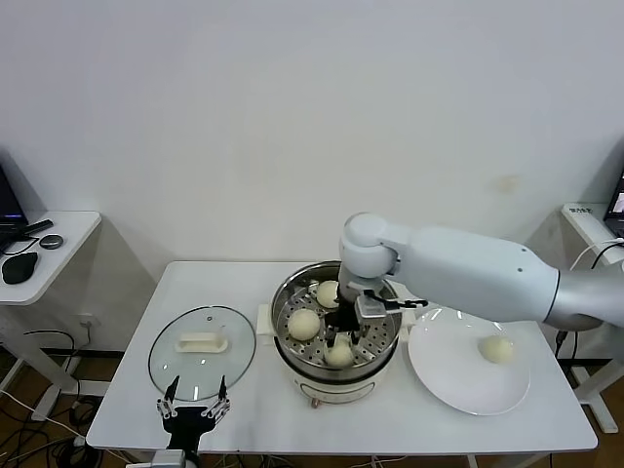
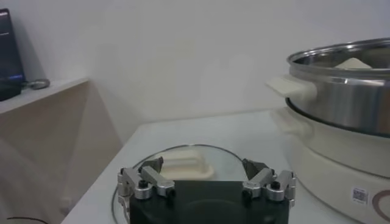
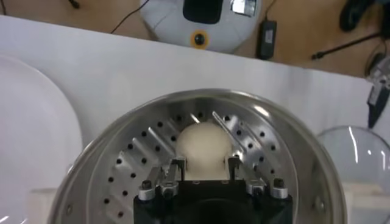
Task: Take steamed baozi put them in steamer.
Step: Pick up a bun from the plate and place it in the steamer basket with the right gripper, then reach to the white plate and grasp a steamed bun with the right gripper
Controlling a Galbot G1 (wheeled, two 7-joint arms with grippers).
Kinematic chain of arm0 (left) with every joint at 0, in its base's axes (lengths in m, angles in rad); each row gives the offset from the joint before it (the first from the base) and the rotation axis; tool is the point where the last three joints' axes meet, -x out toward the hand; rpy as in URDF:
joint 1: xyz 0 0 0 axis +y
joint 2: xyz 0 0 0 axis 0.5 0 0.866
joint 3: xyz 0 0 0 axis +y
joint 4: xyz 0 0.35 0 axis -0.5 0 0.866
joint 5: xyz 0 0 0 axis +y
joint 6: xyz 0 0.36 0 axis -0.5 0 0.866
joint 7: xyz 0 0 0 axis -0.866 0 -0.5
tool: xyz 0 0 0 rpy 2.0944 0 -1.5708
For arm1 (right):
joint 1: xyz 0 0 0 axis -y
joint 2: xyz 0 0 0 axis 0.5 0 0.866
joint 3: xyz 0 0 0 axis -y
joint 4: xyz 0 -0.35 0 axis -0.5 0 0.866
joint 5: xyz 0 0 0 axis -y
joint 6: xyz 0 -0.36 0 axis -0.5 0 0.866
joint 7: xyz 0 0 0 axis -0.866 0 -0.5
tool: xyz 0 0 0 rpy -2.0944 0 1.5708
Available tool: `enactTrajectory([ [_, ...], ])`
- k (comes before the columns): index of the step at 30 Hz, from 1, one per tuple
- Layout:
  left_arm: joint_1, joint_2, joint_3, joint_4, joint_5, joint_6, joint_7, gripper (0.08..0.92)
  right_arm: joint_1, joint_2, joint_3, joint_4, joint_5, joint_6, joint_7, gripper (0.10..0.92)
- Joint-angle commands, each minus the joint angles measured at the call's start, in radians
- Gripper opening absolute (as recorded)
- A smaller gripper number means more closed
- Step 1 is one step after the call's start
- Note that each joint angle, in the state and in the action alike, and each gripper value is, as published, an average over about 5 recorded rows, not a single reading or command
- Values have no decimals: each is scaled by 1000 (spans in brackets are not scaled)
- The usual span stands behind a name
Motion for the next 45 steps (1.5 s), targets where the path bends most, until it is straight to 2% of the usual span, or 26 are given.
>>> enactTrajectory([
  [1, -6, -1, 0, 4, -1, 1, 1, 823, -10, 10, -17, 11, -11, -5, 8, 442],
  [4, -8, -2, 1, 5, -1, 1, 2, 823, 2, -9, -14, 25, -2, -31, 8, 482],
  [9, -12, -5, 3, 12, -2, 3, 4, 823, 38, -58, 41, 32, 75, -126, -23, 627],
  [14, -14, -11, 9, 16, -2, 5, 7, 823, 93, -135, 175, -46, 209, -320, -56, 762],
  [16, -13, -10, 13, 16, -2, 5, 9, 823, 108, -183, 225, -91, 244, -453, -57, 802],
  [22, -20, 5, 13, 21, -15, 12, 18, 823, 91, -350, 297, -173, 348, -868, -38, 822],
  [27, -31, 16, 4, 23, -35, 24, 26, 823, 11, -497, 355, -126, 318, -1042, -54, 823],
  [31, -33, 24, 2, 24, -48, 29, 30, 823, -130, -594, 458, -111, 203, -1057, -73, 823],
  [35, -33, 24, 1, 34, -53, 33, 34, 823, -329, -620, 586, -183, 40, -975, -70, 823],
  [41, -28, 21, 2, 50, -52, 44, 44, 823, -586, -535, 800, -368, -223, -866, -39, 823],
  [45, -21, 22, -5, 51, -51, 49, 48, 823, -630, -445, 836, -500, -288, -773, -37, 823],
])
